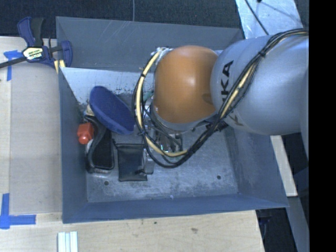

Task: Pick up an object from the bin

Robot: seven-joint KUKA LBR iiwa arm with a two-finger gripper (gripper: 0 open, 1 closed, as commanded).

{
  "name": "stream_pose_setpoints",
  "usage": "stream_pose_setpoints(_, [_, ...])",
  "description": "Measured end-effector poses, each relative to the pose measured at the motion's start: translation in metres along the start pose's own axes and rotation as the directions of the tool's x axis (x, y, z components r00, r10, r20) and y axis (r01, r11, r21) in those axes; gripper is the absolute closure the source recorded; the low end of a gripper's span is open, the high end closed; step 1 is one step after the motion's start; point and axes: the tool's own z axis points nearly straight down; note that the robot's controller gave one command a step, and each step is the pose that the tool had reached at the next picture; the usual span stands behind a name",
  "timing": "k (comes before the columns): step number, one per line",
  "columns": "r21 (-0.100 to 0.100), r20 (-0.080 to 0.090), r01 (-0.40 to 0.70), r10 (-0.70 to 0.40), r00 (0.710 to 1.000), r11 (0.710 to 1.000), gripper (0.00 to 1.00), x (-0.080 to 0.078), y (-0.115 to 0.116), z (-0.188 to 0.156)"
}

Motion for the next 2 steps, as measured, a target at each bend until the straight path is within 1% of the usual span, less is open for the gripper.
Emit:
stream_pose_setpoints(1, [-0.001,0.005,0.116,-0.116,0.993,0.993,0.0,-0.031,0.022,0.051])
stream_pose_setpoints(2, [0.002,-0.003,0.166,-0.166,0.986,0.986,0.0,-0.061,-0.01,0.131])
